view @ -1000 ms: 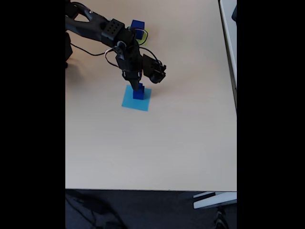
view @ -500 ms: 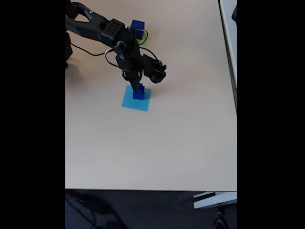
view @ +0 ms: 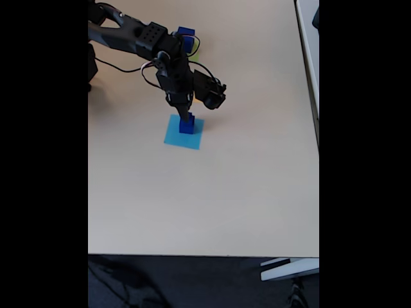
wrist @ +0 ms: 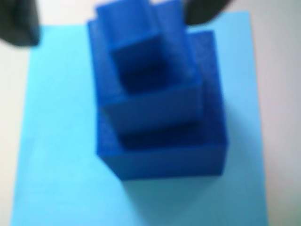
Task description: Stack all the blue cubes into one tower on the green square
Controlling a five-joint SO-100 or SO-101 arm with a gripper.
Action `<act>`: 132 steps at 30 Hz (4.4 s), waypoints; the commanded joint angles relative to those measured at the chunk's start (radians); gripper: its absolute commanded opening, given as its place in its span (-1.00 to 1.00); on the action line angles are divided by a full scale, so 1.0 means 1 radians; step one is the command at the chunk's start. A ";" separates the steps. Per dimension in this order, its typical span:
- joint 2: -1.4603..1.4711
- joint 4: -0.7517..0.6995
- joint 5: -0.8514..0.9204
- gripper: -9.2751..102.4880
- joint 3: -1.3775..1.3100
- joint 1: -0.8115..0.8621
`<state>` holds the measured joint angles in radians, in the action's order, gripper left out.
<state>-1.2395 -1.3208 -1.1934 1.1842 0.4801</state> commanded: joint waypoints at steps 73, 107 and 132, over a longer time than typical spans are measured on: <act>0.291 -0.242 -0.989 -0.84 -0.451 -0.881; 0.311 -0.423 -0.897 -0.84 -0.680 -0.822; 0.285 -0.428 -1.075 -0.84 -0.488 -0.841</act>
<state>-0.9050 -1.7395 -2.2596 0.6980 -0.3543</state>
